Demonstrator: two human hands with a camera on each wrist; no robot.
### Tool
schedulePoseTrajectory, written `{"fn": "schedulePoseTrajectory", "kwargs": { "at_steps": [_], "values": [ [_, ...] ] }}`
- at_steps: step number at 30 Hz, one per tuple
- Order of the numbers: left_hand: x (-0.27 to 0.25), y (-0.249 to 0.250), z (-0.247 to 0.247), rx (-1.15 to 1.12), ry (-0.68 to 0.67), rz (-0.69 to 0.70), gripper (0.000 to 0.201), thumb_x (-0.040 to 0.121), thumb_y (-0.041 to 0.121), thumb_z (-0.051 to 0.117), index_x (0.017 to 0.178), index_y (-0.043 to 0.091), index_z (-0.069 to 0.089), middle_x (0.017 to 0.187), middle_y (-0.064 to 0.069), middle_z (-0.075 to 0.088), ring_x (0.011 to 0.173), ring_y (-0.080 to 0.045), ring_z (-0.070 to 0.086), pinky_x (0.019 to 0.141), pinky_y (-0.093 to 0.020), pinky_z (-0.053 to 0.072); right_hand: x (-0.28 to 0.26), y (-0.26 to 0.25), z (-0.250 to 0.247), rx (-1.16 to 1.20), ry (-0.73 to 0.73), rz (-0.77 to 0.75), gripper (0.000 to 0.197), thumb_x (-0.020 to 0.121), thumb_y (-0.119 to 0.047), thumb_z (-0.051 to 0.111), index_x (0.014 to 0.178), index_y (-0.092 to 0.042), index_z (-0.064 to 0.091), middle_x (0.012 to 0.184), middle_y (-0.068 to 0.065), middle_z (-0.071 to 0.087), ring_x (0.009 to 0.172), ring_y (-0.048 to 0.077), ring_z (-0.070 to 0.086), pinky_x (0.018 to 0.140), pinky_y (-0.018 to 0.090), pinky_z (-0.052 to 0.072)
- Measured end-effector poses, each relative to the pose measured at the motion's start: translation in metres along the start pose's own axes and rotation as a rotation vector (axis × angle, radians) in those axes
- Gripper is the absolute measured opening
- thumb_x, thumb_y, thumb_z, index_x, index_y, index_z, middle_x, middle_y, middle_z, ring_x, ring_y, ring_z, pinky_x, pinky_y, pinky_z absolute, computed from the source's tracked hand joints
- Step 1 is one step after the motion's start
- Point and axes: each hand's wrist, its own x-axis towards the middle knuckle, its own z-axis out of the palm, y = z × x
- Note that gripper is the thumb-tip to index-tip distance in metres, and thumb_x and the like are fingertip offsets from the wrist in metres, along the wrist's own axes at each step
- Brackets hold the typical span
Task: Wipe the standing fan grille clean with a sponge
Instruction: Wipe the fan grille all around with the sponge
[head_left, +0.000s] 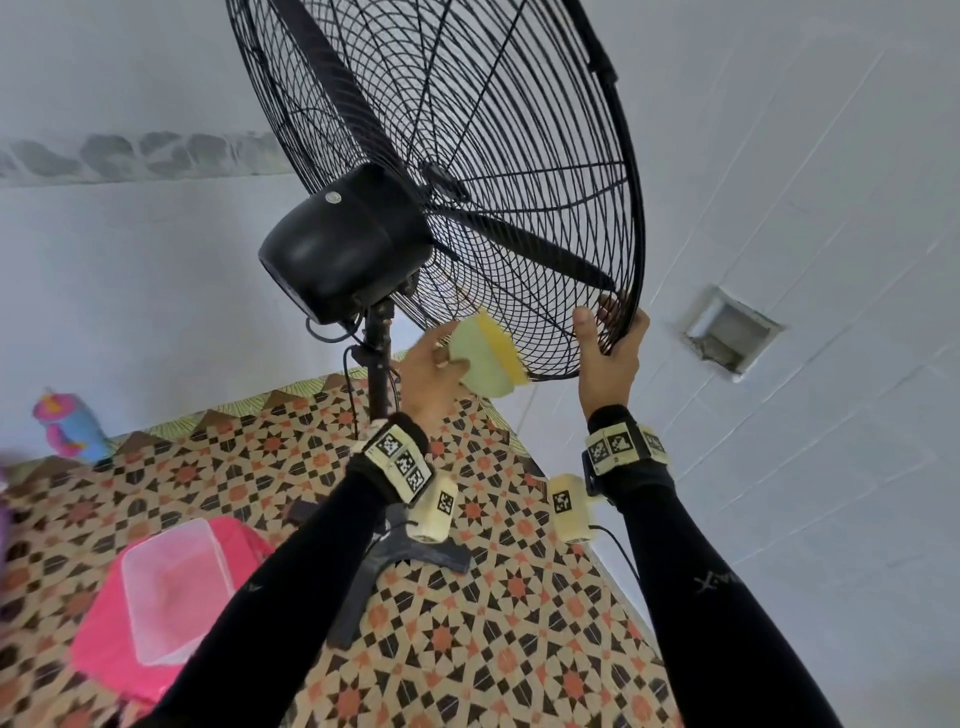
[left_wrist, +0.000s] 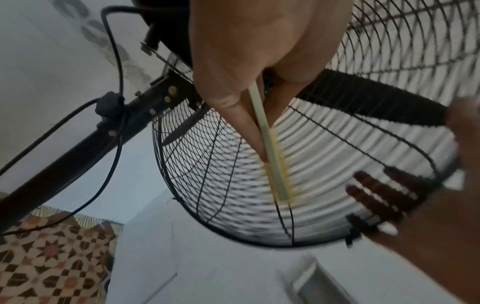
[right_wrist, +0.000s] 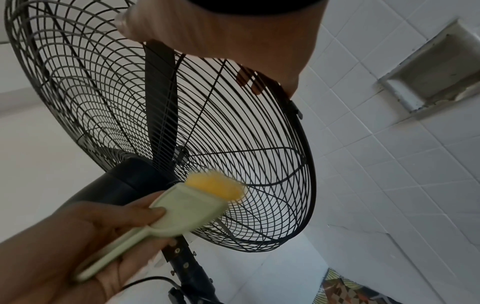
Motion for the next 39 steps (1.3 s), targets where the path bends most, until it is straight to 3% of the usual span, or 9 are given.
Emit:
{"fn": "schedulePoseTrajectory", "kwargs": {
  "at_steps": [5,10,18,24,27,30,33,36,39],
  "values": [
    [0.009,0.012,-0.001,-0.104,0.184,0.038,0.057,0.091,-0.012,0.063,0.139,0.016,0.058,0.122,-0.005,0.06,0.114,-0.024,0.06,0.06,-0.024,0.062,-0.004,0.001,0.002,0.032,0.016,0.004,0.09,0.071,-0.079,0.068,0.138,-0.024,0.043,0.132,-0.001,0.062,0.122,0.014,0.058,0.108,0.033,0.047],
    [-0.023,-0.032,0.022,-0.031,-0.008,-0.063,0.06,0.09,-0.01,0.065,0.14,0.021,0.059,0.135,-0.005,0.057,0.126,-0.031,0.058,0.075,-0.047,0.066,-0.008,0.003,0.003,0.04,0.014,0.009,0.092,0.069,-0.081,0.068,0.138,-0.025,0.043,0.135,-0.003,0.06,0.126,0.013,0.056,0.11,0.035,0.044],
    [0.004,-0.01,-0.001,-0.354,0.282,0.081,0.061,0.085,-0.013,0.062,0.135,0.022,0.062,0.125,-0.004,0.068,0.115,-0.024,0.067,0.084,-0.049,0.064,0.0,0.002,-0.016,0.012,-0.105,-0.018,0.071,0.078,-0.058,0.078,0.131,-0.023,0.045,0.13,-0.003,0.062,0.119,0.006,0.058,0.098,0.016,0.047],
    [-0.038,-0.048,0.038,-0.078,0.079,0.043,0.057,0.083,-0.001,0.07,0.128,0.034,0.068,0.137,-0.015,0.06,0.124,-0.033,0.062,0.083,-0.057,0.063,0.004,0.001,-0.02,0.03,-0.153,-0.018,0.077,0.075,-0.058,0.081,0.131,-0.018,0.045,0.129,-0.003,0.06,0.119,0.008,0.057,0.098,0.018,0.047],
    [-0.049,-0.05,0.044,-0.085,0.122,0.037,0.06,0.086,-0.005,0.067,0.138,0.023,0.063,0.133,-0.013,0.063,0.122,-0.034,0.063,0.085,-0.058,0.062,0.009,-0.002,-0.029,0.021,-0.212,-0.036,0.077,0.072,-0.058,0.082,0.128,-0.019,0.046,0.123,-0.007,0.061,0.109,-0.004,0.057,0.091,0.01,0.046],
    [-0.04,-0.029,0.031,-0.255,0.249,0.066,0.058,0.088,-0.013,0.06,0.136,0.02,0.062,0.123,-0.012,0.066,0.11,-0.025,0.066,0.078,-0.043,0.065,0.013,0.0,-0.04,-0.035,-0.274,-0.046,0.078,0.067,-0.066,0.083,0.124,-0.027,0.047,0.123,-0.013,0.062,0.116,0.002,0.058,0.097,0.023,0.05],
    [-0.041,-0.025,0.035,-0.241,0.282,0.128,0.06,0.087,-0.014,0.059,0.13,0.028,0.061,0.123,-0.015,0.068,0.112,-0.028,0.068,0.076,-0.042,0.066,0.02,0.002,-0.048,-0.117,-0.319,-0.066,0.077,0.065,-0.07,0.083,0.12,-0.03,0.046,0.121,-0.012,0.064,0.115,0.008,0.061,0.099,0.037,0.053],
    [-0.056,-0.042,0.054,-0.16,0.246,0.143,0.058,0.09,-0.011,0.061,0.132,0.028,0.059,0.114,-0.009,0.071,0.11,-0.031,0.068,0.077,-0.048,0.065,0.026,-0.002,-0.051,-0.161,-0.333,-0.093,0.08,0.062,-0.074,0.082,0.116,-0.03,0.045,0.117,-0.011,0.064,0.11,0.009,0.063,0.098,0.041,0.054],
    [-0.075,-0.071,0.075,-0.101,0.172,0.115,0.054,0.092,-0.008,0.063,0.138,0.019,0.055,0.13,-0.018,0.063,0.119,-0.036,0.064,0.071,-0.038,0.065,0.026,-0.007,-0.049,-0.186,-0.348,-0.103,0.081,0.061,-0.076,0.081,0.115,-0.028,0.045,0.116,-0.011,0.063,0.107,0.011,0.063,0.096,0.041,0.055]
  ]
}}
